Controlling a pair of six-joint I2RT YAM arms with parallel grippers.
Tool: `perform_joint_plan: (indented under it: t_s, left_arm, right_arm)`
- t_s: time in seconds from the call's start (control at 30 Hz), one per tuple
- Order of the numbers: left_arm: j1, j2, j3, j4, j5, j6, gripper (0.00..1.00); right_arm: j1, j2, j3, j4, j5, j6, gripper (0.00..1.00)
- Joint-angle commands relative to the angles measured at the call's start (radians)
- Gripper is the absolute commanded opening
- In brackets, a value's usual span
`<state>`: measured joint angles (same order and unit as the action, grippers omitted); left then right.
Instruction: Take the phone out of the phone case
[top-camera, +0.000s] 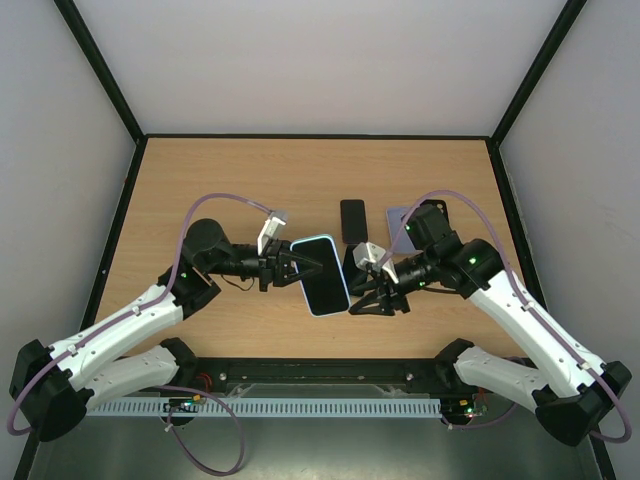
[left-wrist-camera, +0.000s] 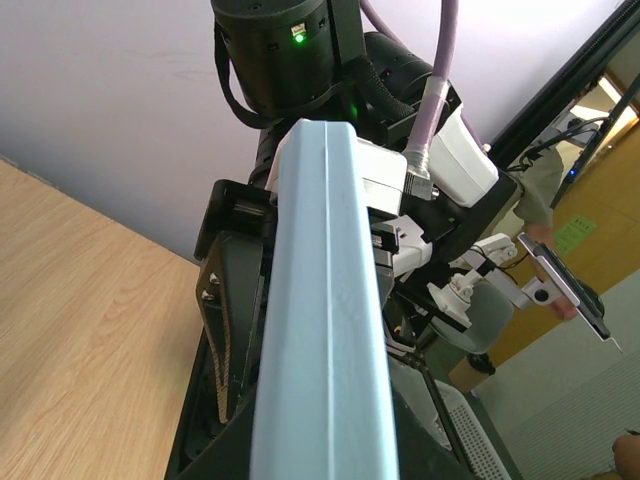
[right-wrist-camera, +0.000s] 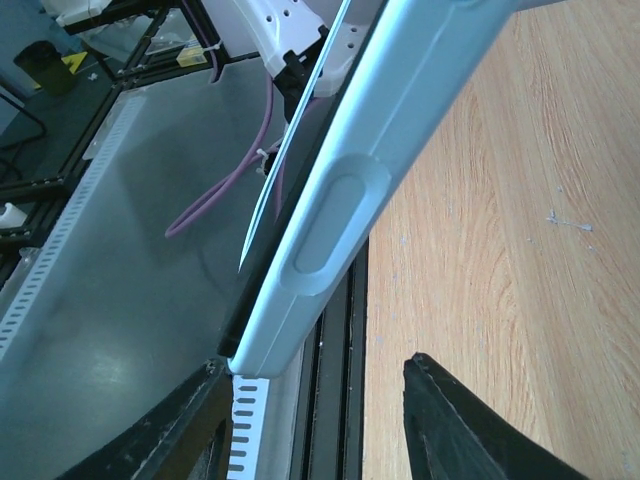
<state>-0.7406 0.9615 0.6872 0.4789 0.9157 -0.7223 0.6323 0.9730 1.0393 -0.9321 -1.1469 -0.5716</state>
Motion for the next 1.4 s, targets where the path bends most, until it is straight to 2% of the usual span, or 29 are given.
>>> perform_joint_plan:
  t_s: [0.0,0.2,0.33,0.53,0.67,0.77,0.83,1.03,1.2,1.37]
  left_arm:
    - [0.0,-0.019,0.042,0.046,0.008,0.014,0.02]
    - [0.0,-0.017,0.043,0.047,0.018,0.012,0.03]
    - [0.0,-0.005,0.033,0.109,0.056,-0.03,0.02]
    - [-0.002,-0.002,0.028,0.156,0.106,-0.073,0.03]
    - [-0.008,0.002,0.05,0.137,0.134,-0.076,0.02]
    - [-0.021,-0.005,0.06,0.056,0.109,-0.02,0.03]
    - [-0.029,-0.005,0.043,0.03,0.083,0.001,0.02]
    - [-0.038,0.027,-0.026,0.097,0.039,-0.014,0.02]
    - [-0.053,0.095,-0.047,0.143,0.034,-0.018,0.02]
    - [-0.057,0.168,-0.034,0.163,0.036,-0.01,0.02]
  right_arm:
    - [-0.002,0.009,0.034,0.007,-0.016,0.014,0.47]
    - [-0.002,0.018,0.028,0.053,0.023,0.058,0.38]
    - [-0.003,0.021,0.022,0.171,0.168,0.198,0.31]
    - [-0.031,0.063,0.028,0.232,0.255,0.248,0.29]
    - [-0.082,0.079,0.055,0.279,0.245,0.278,0.28]
    - [-0.106,0.081,0.089,0.296,0.168,0.297,0.35]
    - [-0.109,0.075,0.094,0.31,0.09,0.315,0.45]
    - [-0.109,0.049,0.047,0.451,-0.097,0.479,0.6]
    - [-0.109,0.049,0.055,0.569,-0.156,0.615,0.65]
    - [-0.108,0.062,0.054,0.611,-0.173,0.673,0.64]
